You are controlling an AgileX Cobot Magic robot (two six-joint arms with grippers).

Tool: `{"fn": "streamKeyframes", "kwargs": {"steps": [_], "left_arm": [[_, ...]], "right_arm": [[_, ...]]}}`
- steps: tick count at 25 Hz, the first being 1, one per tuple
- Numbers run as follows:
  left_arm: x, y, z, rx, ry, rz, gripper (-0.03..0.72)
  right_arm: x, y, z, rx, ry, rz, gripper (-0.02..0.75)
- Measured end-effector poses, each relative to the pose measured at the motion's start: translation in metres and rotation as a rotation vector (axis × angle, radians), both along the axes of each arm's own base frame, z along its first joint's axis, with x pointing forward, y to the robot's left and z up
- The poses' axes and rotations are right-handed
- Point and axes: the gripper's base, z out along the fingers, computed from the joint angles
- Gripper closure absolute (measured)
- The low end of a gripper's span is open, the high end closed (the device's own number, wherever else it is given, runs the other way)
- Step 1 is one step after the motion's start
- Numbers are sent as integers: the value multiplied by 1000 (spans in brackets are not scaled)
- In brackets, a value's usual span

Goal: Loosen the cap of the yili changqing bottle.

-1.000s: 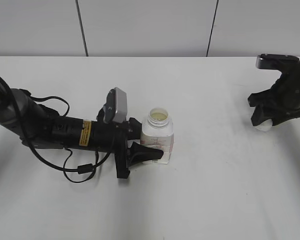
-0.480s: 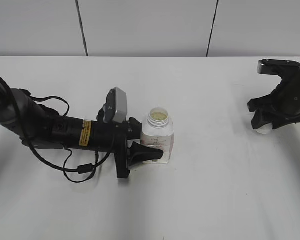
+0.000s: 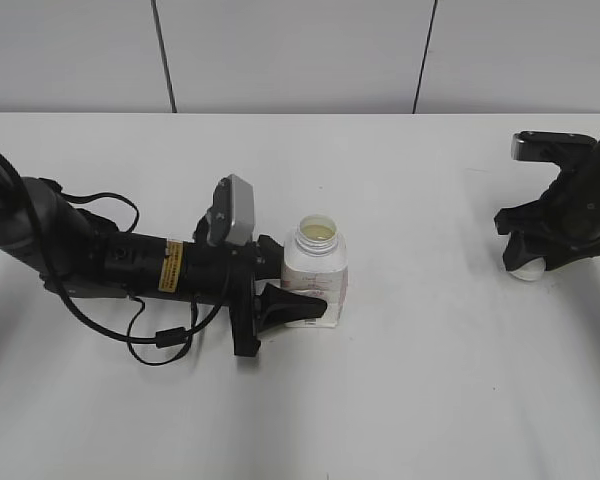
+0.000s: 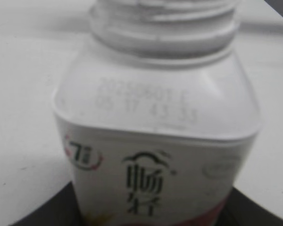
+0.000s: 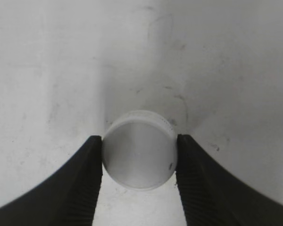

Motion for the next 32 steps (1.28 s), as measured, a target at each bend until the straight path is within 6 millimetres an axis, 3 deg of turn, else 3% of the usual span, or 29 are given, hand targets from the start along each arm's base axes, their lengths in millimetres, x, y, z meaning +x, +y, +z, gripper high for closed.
{"fn": "streamKeyframes", "kwargs": {"steps": [2, 7, 16, 24, 32], "left_arm": [[0, 0, 0, 0, 0, 1, 340], [0, 0, 0, 0, 0, 3, 340], [-1, -1, 2, -23, 3, -6, 340], [-3, -3, 9, -104, 12, -30, 150], [-2, -4, 16, -118, -2, -35, 123]], "right_arm": [[0, 0, 0, 0, 0, 0, 328], [-1, 0, 1, 3, 17, 3, 173], [10, 3, 17, 27, 27, -3, 184], [15, 5, 34, 55, 1, -14, 184], [20, 7, 49, 71, 22, 6, 184]]}}
